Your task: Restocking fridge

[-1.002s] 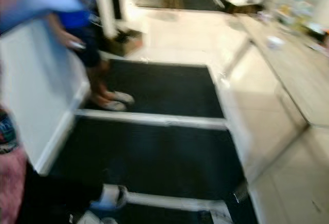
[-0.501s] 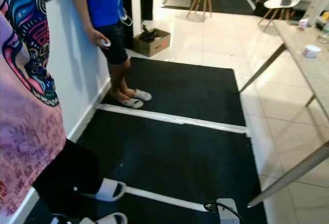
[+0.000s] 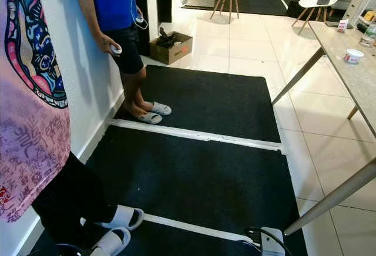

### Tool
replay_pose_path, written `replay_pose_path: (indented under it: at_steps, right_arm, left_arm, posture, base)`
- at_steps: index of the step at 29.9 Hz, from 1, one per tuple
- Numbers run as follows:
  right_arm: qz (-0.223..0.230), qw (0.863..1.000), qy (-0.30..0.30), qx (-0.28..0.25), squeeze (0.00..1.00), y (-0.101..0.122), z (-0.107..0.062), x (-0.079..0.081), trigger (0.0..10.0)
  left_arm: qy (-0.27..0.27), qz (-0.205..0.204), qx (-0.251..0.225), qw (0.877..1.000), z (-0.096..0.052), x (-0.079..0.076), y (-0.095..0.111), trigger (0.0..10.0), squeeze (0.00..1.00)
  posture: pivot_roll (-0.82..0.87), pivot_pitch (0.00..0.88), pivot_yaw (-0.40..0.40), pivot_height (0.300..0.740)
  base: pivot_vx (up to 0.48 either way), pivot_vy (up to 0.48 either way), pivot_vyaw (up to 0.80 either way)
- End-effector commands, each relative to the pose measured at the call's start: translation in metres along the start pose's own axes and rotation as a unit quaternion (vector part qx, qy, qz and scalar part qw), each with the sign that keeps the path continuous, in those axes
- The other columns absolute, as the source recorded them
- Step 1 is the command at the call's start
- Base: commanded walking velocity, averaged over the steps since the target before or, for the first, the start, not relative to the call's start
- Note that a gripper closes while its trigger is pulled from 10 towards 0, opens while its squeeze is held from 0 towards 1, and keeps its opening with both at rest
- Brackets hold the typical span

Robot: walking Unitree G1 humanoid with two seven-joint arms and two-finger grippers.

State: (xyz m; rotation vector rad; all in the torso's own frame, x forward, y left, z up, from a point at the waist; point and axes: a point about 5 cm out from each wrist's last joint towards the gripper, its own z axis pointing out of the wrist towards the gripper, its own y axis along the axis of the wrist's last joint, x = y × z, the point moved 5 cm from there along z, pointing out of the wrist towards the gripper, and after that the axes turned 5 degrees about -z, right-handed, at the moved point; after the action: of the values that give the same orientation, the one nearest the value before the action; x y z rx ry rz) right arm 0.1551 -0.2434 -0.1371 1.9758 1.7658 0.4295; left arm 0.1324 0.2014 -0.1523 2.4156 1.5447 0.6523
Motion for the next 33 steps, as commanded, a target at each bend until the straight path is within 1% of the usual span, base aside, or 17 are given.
replay_pose_path:
  at_steps: [1,8,17,22,30,33]
  right_arm:
    - [0.007,1.0,-0.002,-0.006,0.0,0.0033,0.0002,-0.0015,10.0]
    - [0.011,1.0,0.0,-0.007,0.0,0.0036,0.0004,0.0,10.0]
    - [0.013,1.0,0.002,-0.007,0.0,0.004,0.0005,0.0003,10.0]
    - [0.004,1.0,0.001,-0.001,0.0,0.0031,0.0006,-0.0007,10.0]
    - [0.009,1.0,0.001,0.0,0.0,0.0025,0.0006,-0.0004,10.0]
    - [0.01,1.0,0.001,0.0,0.0,0.0025,0.0005,-0.0004,10.0]
  left_arm:
    - [-0.008,0.0,-0.005,1.0,0.0,-0.0049,0.0021,10.0,0.28]
    - [-0.007,0.0,-0.004,1.0,0.0001,-0.0051,0.002,10.0,0.29]
    - [-0.007,0.0,-0.003,1.0,0.0001,-0.0056,0.0017,10.0,0.29]
    - [-0.008,-0.001,-0.003,1.0,0.0001,-0.0064,0.0019,10.0,0.29]
    - [-0.008,0.0,-0.002,1.0,0.0002,-0.0067,0.0019,10.0,0.29]
    - [-0.008,0.0,-0.002,1.0,0.0001,-0.0068,0.0018,10.0,0.29]
  posture:
    - [-0.02,0.0,-0.031,0.74]
    - [-0.02,0.0,-0.033,0.74]
    - [-0.01,0.0,-0.036,0.74]
    - [-0.01,0.0,-0.04,0.74]
    - [-0.01,0.0,-0.041,0.74]
    - [-0.01,0.0,-0.041,0.74]
  base:
    - [0.42,0.0,0.0]
    - [0.417,0.0,0.0]
    - [0.393,0.0,-0.66]
    - [0.376,0.0,0.0]
    - [0.368,0.0,0.0]
    - [0.364,0.0,-0.52]
